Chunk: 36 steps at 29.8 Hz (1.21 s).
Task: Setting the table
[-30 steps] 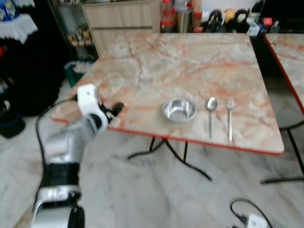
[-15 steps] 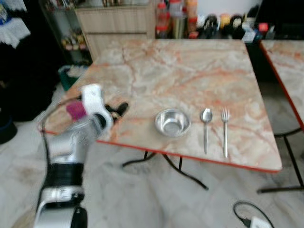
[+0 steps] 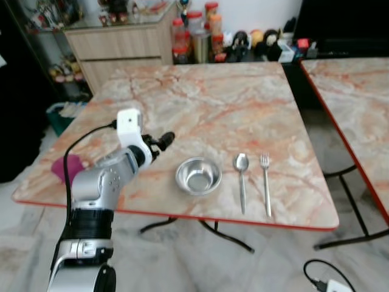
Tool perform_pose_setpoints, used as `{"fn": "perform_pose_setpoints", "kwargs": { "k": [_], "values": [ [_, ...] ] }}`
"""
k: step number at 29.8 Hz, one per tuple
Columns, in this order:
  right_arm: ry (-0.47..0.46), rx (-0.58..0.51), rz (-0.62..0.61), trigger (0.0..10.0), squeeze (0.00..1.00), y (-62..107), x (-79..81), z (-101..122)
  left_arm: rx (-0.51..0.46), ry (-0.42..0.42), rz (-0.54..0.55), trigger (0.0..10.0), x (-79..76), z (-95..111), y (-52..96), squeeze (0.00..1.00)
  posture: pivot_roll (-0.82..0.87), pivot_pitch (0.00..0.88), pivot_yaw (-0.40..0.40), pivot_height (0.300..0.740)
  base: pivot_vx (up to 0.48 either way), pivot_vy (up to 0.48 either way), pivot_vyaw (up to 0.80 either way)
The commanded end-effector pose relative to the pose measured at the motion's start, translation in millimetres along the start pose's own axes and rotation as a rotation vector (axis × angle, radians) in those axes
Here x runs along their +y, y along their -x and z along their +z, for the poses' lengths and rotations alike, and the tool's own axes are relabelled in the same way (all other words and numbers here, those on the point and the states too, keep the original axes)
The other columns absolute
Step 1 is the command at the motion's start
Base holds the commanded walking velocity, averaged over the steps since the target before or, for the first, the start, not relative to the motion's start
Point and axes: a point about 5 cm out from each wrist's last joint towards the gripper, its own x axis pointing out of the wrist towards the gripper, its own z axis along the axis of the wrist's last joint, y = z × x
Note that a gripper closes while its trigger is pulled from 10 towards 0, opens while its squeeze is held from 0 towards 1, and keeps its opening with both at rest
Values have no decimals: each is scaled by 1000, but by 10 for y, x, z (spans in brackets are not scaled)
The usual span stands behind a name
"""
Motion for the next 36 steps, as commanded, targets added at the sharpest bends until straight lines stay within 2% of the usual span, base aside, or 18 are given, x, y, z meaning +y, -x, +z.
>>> {"fn": "perform_pose_setpoints", "kwargs": {
  "k": [1, 10, 17, 20, 21, 33, 36],
  "values": [
    [-9, 6, 11, 10000, 0, -4, 57, -23, -4, 2, 19, 10000, 62, 24, 21, 0, 98, 42, 37, 740, 270, 0, 0],
    [-14, 10, 12, 10000, 0, -11, 66, -11, 60, -29, 44, 10000, 61, -77, 12, 0, 99, 54, 31, 740, 30, 0, 0],
    [-15, 10, 17, 10000, 0, -16, 72, 2, 95, -18, 103, 10000, 110, -138, 2, 0, 98, 63, 23, 740, 0, 0, 0],
    [-7, 10, 20, 10000, 0, -18, 63, 11, 134, 20, 151, 10000, 120, -233, 13, 0, 98, 71, 14, 740, 0, 0, 0],
    [-5, 10, 21, 10000, 0, -18, 61, 14, 152, 21, 158, 10000, 122, -266, 16, 1000, 94, 74, 9, 740, 0, 0, 0],
    [-5, 13, 29, 10000, 0, -16, 56, 11, 209, 77, 99, 10000, 0, -341, 3, 1000, 90, 73, 7, 740, 0, 0, 0],
    [-4, 16, 31, 10000, 0, -15, 56, 8, 214, 175, 46, 10000, -110, -352, -19, 1000, 88, 72, 8, 740, 0, 0, 0]
  ]
}}
